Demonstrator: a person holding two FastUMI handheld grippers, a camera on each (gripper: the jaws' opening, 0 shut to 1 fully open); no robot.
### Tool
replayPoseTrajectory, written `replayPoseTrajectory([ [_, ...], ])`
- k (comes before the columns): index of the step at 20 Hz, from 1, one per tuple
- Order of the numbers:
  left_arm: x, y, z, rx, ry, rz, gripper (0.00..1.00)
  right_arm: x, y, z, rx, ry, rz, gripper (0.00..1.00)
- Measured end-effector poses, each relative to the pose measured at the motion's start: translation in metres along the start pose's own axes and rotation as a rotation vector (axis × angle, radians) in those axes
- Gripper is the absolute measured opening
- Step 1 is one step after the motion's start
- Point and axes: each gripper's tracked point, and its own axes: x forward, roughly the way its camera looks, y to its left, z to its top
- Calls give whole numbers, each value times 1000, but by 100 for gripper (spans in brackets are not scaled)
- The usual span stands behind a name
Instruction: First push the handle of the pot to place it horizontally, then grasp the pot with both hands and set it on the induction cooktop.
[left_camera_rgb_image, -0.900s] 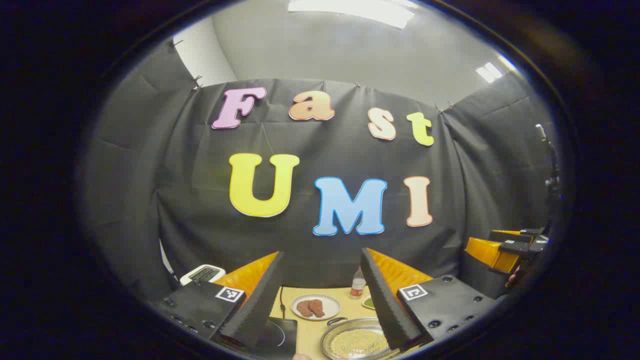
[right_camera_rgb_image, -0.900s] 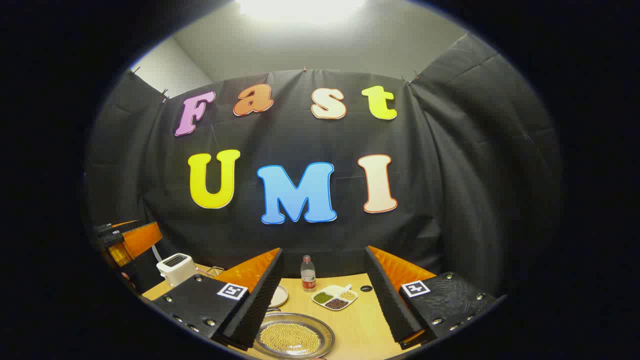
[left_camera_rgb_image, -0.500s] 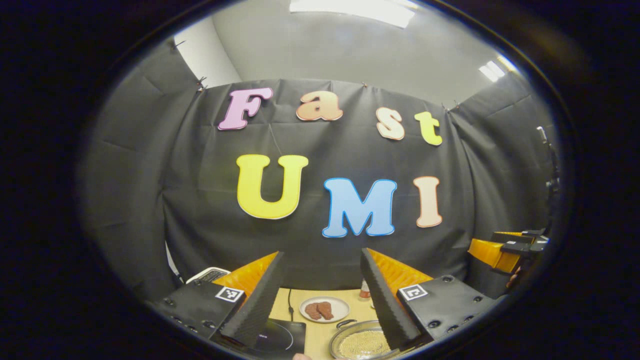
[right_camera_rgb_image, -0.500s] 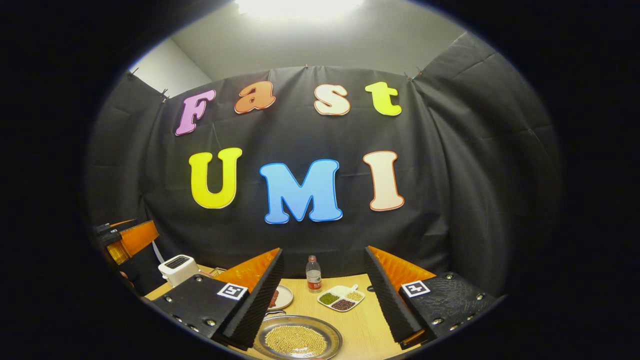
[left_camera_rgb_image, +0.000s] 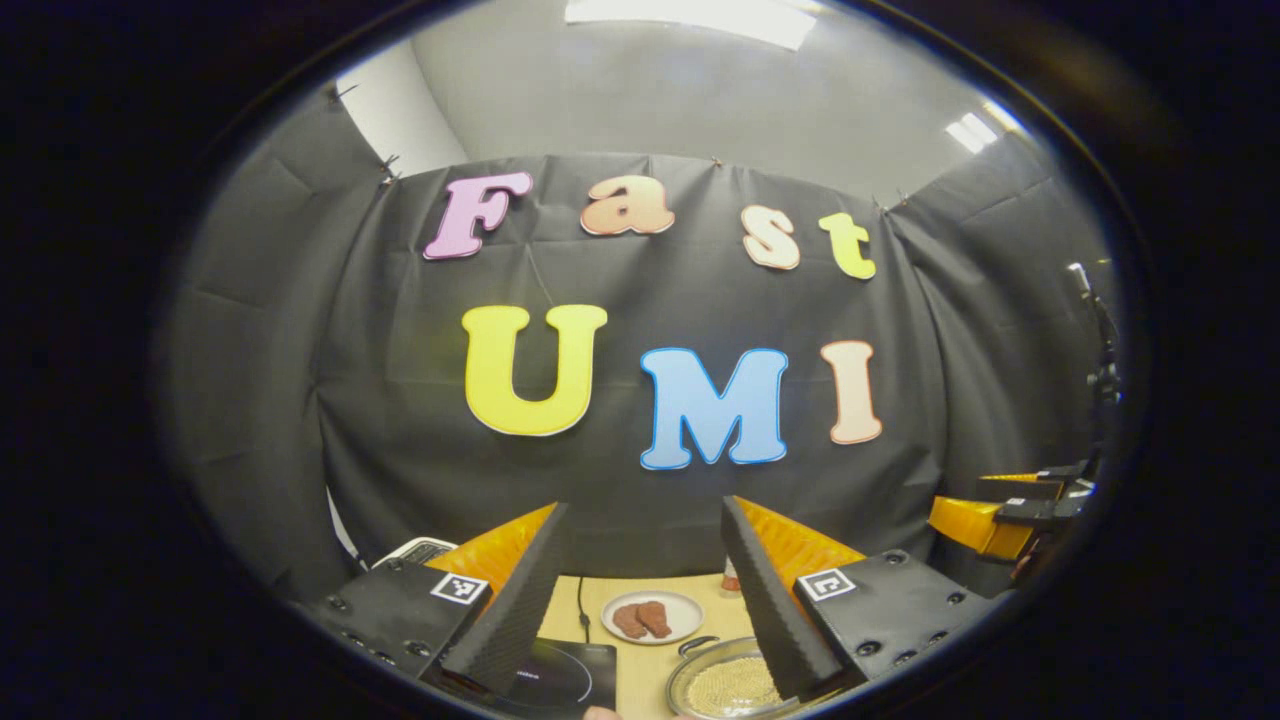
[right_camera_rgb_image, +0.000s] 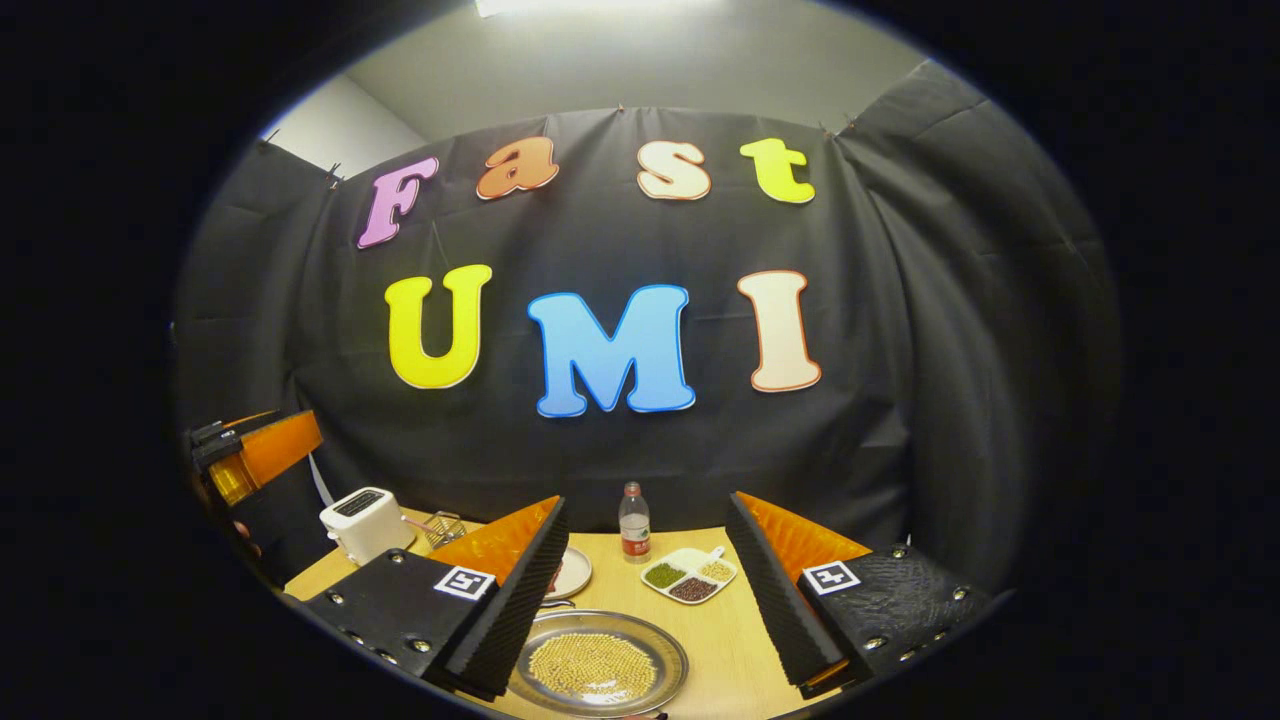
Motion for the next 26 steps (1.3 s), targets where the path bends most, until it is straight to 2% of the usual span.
replayPoseTrajectory([
  [5,-4,-5,-11,-3,18,-19,97,-3,5,-47,-7,122,39,96],
  [13,-14,0,-24,-1,52,-15,97,-29,30,-155,-11,401,154,96],
  [16,-15,4,-27,-8,58,-2,95,-36,39,-196,-4,511,186,82],
  [20,-15,7,-33,-12,69,8,95,-50,46,-239,8,641,210,49],
  [22,-17,13,-33,-11,67,19,95,-55,50,-252,1,681,232,36],
  [24,-20,17,-35,-15,72,29,95,-58,52,-267,-21,723,246,41],
  [26,-24,22,-35,-18,70,40,95,-63,58,-284,2,789,266,5],
])
